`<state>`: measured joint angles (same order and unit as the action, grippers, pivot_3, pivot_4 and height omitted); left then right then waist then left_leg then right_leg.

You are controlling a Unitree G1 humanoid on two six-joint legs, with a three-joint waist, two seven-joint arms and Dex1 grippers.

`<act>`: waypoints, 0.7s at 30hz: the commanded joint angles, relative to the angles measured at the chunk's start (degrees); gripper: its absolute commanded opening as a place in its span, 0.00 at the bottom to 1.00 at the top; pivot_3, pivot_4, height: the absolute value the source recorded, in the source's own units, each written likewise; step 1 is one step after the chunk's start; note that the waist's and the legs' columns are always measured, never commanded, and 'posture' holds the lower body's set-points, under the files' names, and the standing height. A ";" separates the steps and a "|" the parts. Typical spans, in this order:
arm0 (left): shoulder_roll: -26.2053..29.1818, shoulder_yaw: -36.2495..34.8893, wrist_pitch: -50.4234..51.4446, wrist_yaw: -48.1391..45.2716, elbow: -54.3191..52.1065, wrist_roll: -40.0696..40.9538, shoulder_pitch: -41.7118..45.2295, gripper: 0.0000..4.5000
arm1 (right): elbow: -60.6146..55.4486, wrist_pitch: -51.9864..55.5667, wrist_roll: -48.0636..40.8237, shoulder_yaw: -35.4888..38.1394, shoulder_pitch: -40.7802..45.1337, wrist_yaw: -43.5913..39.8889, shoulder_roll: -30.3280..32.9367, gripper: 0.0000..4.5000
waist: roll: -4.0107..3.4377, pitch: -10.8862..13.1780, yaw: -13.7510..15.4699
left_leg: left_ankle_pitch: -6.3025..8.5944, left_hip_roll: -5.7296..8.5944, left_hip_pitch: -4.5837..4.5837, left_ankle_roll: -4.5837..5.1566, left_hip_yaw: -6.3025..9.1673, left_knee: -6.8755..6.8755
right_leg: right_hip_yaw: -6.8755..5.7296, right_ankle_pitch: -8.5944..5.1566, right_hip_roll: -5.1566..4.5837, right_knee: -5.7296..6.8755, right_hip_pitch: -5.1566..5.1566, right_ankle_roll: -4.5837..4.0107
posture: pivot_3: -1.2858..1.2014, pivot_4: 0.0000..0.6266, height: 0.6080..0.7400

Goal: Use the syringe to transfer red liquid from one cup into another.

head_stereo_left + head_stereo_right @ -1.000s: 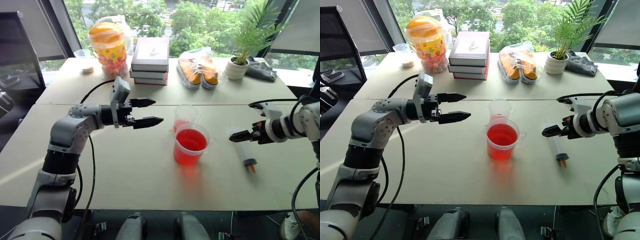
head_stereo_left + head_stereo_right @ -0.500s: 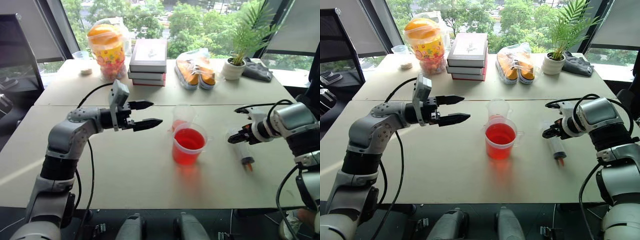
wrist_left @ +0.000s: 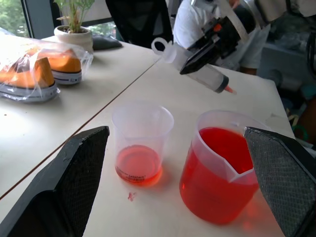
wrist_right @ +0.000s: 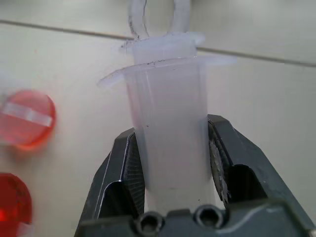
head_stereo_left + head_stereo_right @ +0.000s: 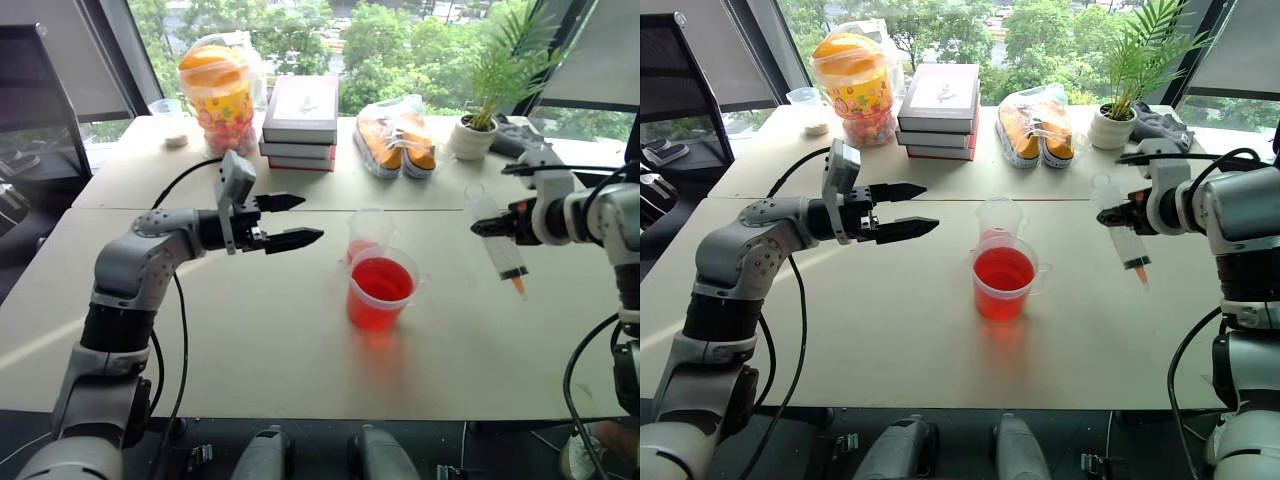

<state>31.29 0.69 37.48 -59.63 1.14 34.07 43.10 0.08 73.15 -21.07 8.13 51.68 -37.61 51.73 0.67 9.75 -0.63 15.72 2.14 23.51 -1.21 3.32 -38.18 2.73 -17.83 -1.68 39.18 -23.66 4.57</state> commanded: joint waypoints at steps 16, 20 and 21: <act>-4.17 3.55 -8.47 -11.60 16.86 -6.19 16.28 1.00 | -42.24 -27.75 -14.54 8.91 -25.65 14.78 -36.02 0.32 | 0.03 -0.03 -0.23 | -0.03 0.03 -0.07 -0.03 0.04 -0.04 | -0.01 0.00 0.00 0.12 0.06 0.00 | 0.52 0.24 1.00; -5.03 3.62 -8.42 -13.23 17.71 -6.45 17.92 1.00 | -40.69 -37.85 -8.62 2.66 -35.45 12.78 -35.71 0.32 | 0.03 -0.02 -0.47 | -0.03 0.03 -0.09 -0.03 0.04 -0.05 | -0.01 0.00 0.04 0.14 0.07 0.01 | 0.52 0.24 1.00; -5.47 3.63 -8.32 -13.38 17.83 -6.35 18.31 1.00 | -40.07 -39.96 -7.39 1.59 -37.04 12.45 -35.59 0.32 | 0.03 -0.03 -0.59 | -0.04 0.03 -0.09 -0.04 0.01 -0.06 | 0.01 0.00 0.05 0.15 0.07 0.01 | 0.52 0.24 1.00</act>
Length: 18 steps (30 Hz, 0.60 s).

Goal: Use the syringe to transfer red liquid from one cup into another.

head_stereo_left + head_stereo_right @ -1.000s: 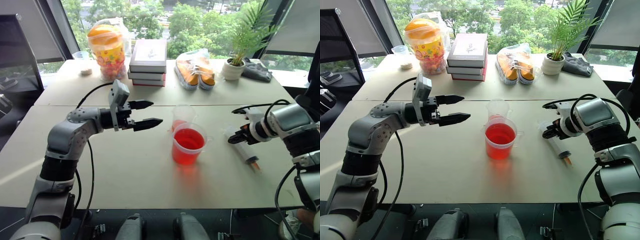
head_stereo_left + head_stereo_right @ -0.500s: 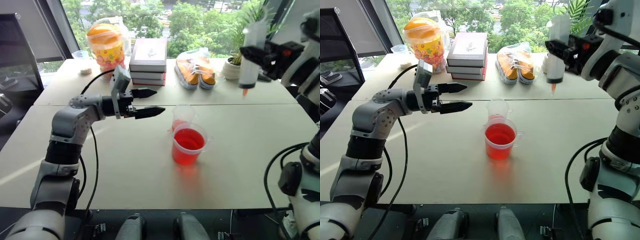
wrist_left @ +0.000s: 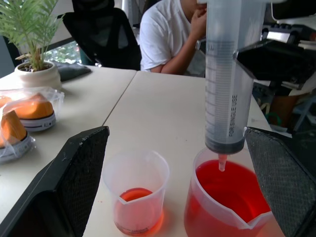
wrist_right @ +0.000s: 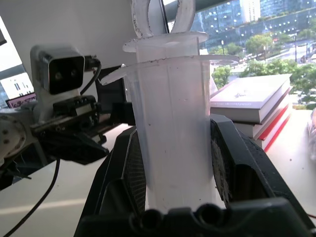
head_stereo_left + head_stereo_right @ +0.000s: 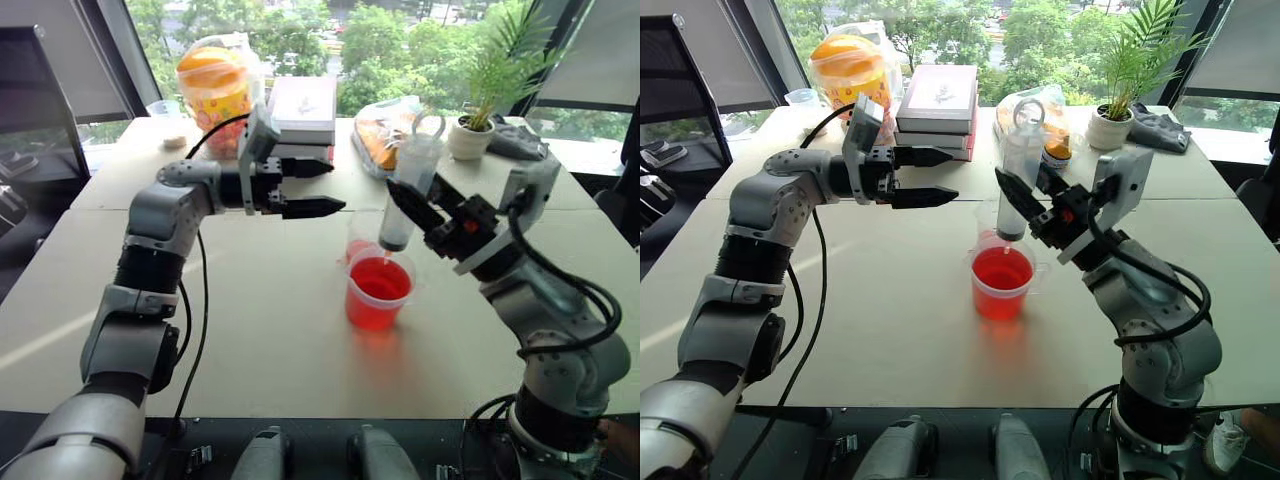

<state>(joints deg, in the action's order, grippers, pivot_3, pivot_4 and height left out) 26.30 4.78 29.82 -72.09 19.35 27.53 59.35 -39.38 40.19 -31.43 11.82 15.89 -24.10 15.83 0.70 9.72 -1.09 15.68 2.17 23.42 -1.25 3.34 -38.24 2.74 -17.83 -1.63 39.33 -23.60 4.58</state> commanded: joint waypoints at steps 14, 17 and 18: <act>-9.85 -1.06 2.01 -0.42 1.37 2.70 7.87 1.00 | 2.86 -16.96 7.71 -7.35 -5.35 -0.71 1.00 0.32 | 0.00 0.00 0.16 | -0.07 0.00 -0.09 -0.03 0.06 -0.02 | -0.02 0.00 0.04 0.05 0.10 0.00 | 0.52 0.24 1.00; -12.00 -0.65 2.20 -0.30 2.16 2.65 8.37 1.00 | 2.32 -16.86 7.71 -7.59 -5.69 -0.60 1.48 0.32 | 0.00 0.00 0.20 | -0.07 0.00 -0.09 -0.03 0.06 -0.03 | -0.02 0.00 0.04 0.04 0.11 0.00 | 0.52 0.24 1.00; -12.43 -0.59 2.34 -0.39 2.14 2.69 8.40 1.00 | 2.23 -16.84 7.83 -7.71 -5.77 -0.54 1.66 0.32 | 0.01 0.00 0.13 | -0.07 0.00 -0.09 -0.03 0.06 -0.02 | -0.02 0.00 0.04 0.05 0.11 0.00 | 0.52 0.24 1.00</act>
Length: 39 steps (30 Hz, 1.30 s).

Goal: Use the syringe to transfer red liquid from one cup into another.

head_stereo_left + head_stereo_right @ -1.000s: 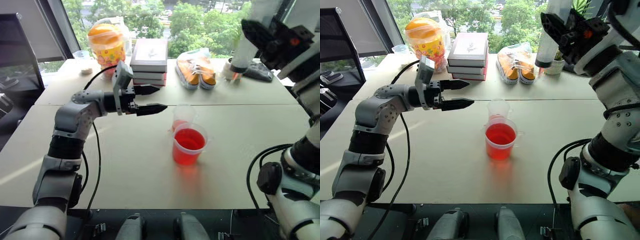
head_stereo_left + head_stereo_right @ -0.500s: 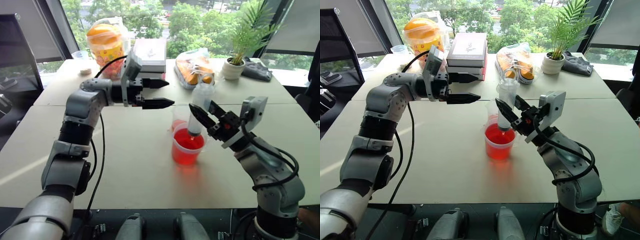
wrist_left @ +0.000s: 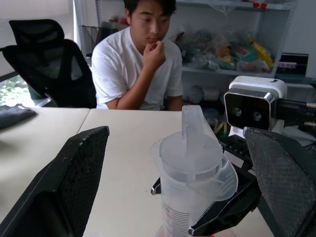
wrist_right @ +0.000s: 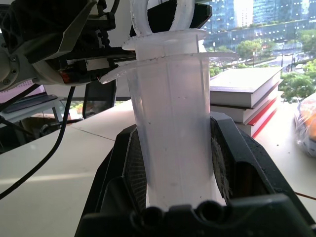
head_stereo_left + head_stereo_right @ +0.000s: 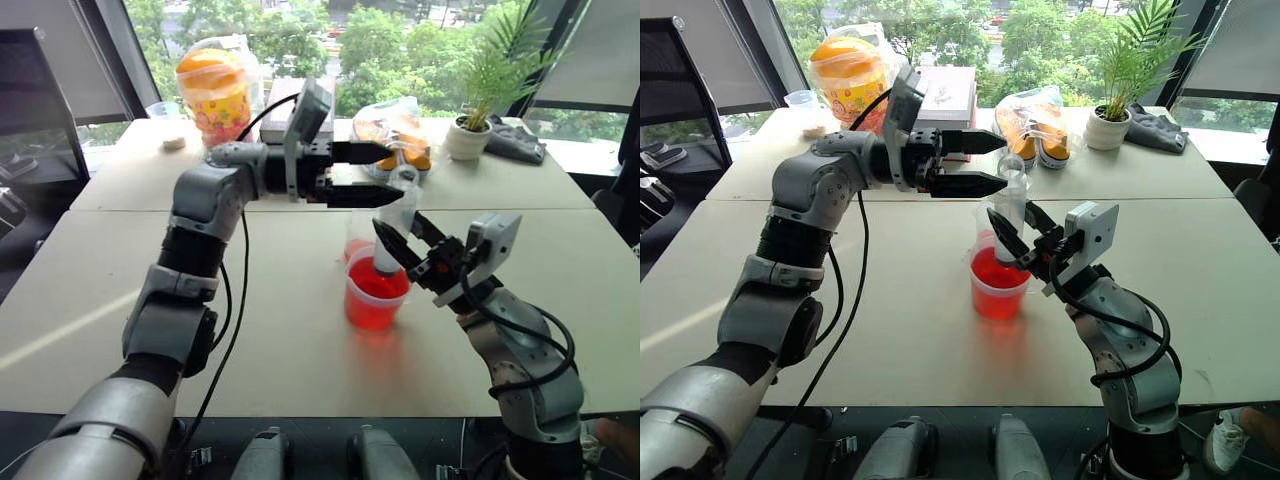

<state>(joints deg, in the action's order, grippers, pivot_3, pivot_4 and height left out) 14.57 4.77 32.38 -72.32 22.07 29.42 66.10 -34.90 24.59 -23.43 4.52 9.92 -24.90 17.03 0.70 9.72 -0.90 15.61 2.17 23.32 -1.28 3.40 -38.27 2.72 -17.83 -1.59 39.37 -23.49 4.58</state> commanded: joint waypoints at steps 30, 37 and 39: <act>-0.73 -4.19 -2.92 -0.60 3.77 0.66 8.66 0.00 | -1.28 0.74 -4.08 -3.01 -3.43 -0.03 1.92 0.32 | 0.01 0.01 -0.07 | 0.00 0.00 -0.02 0.00 0.00 0.00 | 0.00 0.00 0.02 0.00 0.02 0.00 | 0.52 0.24 1.00; -0.23 -4.47 -3.93 -0.41 4.82 0.52 9.68 0.00 | 0.13 -0.02 -3.99 -3.21 -3.64 -0.50 2.21 0.32 | 0.01 0.01 -0.06 | 0.00 0.00 -0.01 0.00 0.00 0.00 | 0.00 0.00 0.02 -0.01 0.02 0.00 | 0.52 0.24 1.00; -0.24 -4.48 -4.04 -0.40 4.92 0.51 9.73 0.00 | 0.25 -0.09 -4.14 -3.10 -3.30 -0.50 2.51 0.32 | 0.01 0.01 -0.08 | 0.00 0.00 -0.02 0.00 0.00 0.00 | 0.00 0.00 0.02 0.00 0.02 0.00 | 0.52 0.24 1.00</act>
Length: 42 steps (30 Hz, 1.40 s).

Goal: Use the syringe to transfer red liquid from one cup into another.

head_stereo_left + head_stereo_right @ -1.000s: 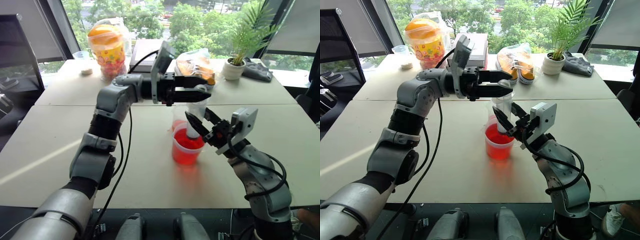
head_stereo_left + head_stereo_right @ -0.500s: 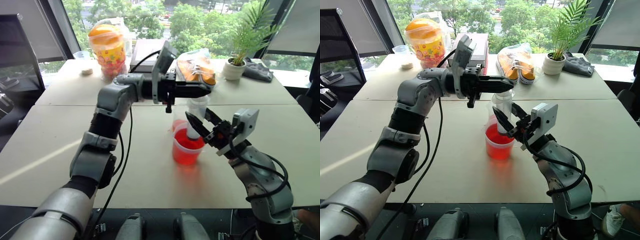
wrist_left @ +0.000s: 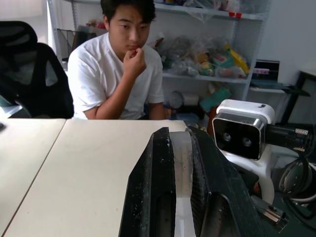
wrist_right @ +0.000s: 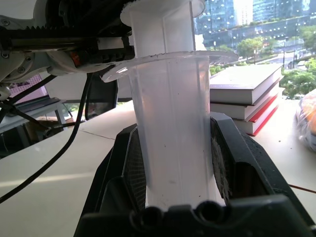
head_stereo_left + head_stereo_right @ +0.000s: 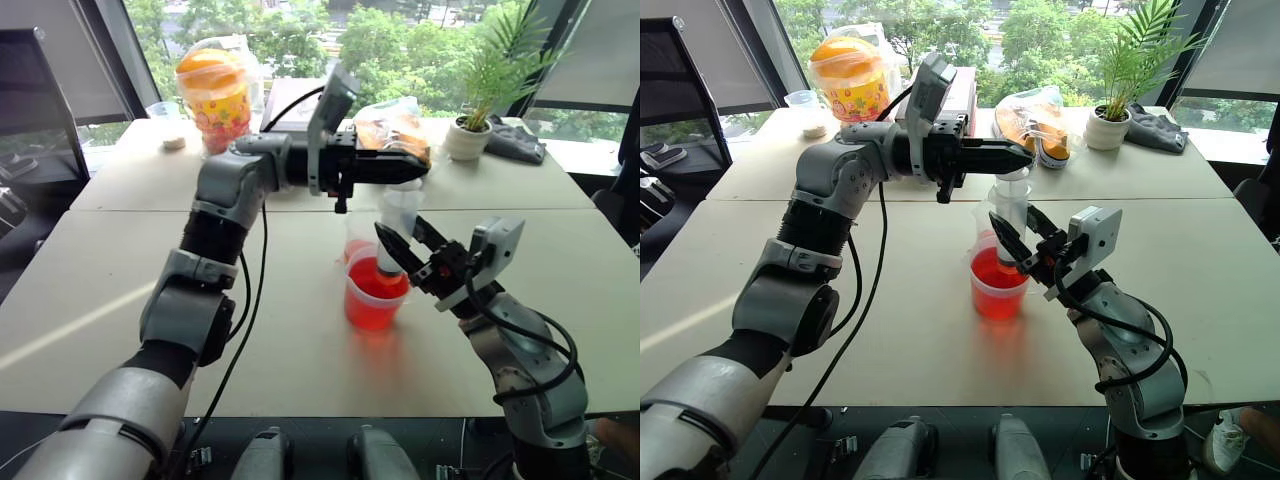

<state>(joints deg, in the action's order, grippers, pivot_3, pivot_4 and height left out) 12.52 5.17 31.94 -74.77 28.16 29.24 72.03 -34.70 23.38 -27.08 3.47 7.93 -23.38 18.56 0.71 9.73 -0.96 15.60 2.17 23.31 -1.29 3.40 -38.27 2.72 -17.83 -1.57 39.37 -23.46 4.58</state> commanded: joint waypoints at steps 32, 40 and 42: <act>11.79 -4.24 -3.83 0.03 -1.98 -2.11 -4.67 0.81 | -4.82 11.35 -13.00 7.36 15.40 5.26 5.35 0.32 | 0.04 0.02 -0.02 | 0.00 0.00 0.00 0.00 0.02 0.00 | 0.00 0.00 -0.02 0.00 -0.01 0.00 | 0.52 0.24 1.00; 13.39 -5.91 -3.90 4.16 -4.04 -2.47 -7.35 0.81 | 18.36 5.40 -9.80 6.88 32.27 -0.47 5.64 0.32 | 0.04 0.02 0.07 | -0.01 0.00 0.01 0.01 0.03 0.00 | -0.04 0.00 -0.04 0.00 -0.02 -0.01 | 0.52 0.24 1.00; 13.30 -5.90 -3.87 4.87 -5.19 -2.31 -7.89 0.81 | 26.01 -0.13 -6.20 4.79 33.62 -3.77 4.32 0.32 | 0.04 0.02 -0.08 | 0.00 0.00 0.02 0.01 0.01 0.00 | -0.04 0.00 -0.04 -0.02 -0.03 -0.01 | 0.52 0.24 1.00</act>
<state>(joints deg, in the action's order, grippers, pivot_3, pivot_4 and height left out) 25.71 0.54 28.35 -70.56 25.74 26.60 63.48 -12.87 27.93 -35.97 9.44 40.73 -24.53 23.61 0.75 9.75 -1.04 15.60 2.17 23.33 -1.27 3.39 -38.26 2.68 -17.83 -1.61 39.34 -23.48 4.57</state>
